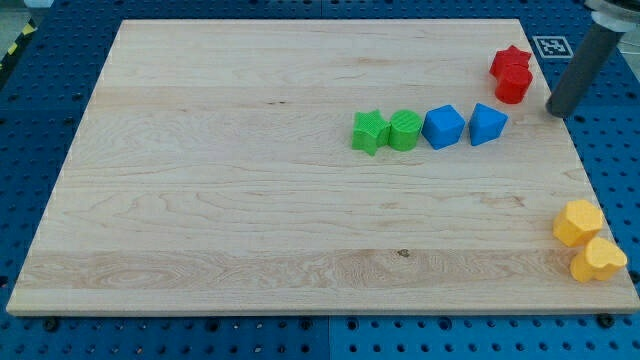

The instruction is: Separate the red circle from the red star

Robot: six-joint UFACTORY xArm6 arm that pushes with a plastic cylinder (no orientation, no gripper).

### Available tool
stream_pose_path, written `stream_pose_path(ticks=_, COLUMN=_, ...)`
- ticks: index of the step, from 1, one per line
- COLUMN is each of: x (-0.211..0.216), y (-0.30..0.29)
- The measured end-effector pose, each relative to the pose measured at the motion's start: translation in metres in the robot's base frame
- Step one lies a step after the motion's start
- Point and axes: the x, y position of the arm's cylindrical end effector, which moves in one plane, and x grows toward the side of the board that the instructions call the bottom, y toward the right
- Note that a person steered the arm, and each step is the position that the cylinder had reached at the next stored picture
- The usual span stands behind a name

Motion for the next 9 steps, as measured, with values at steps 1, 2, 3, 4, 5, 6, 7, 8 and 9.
stream_pose_path(ticks=1, x=-0.003, y=-0.021)
stream_pose_path(ticks=2, x=-0.006, y=0.007)
stream_pose_path(ticks=3, x=-0.044, y=0.014)
stream_pose_path(ticks=4, x=-0.052, y=-0.006)
stream_pose_path(ticks=5, x=-0.044, y=-0.022)
stream_pose_path(ticks=6, x=-0.042, y=-0.033)
stream_pose_path(ticks=7, x=-0.031, y=-0.028)
stream_pose_path(ticks=8, x=-0.024, y=-0.015)
stream_pose_path(ticks=9, x=-0.024, y=-0.038)
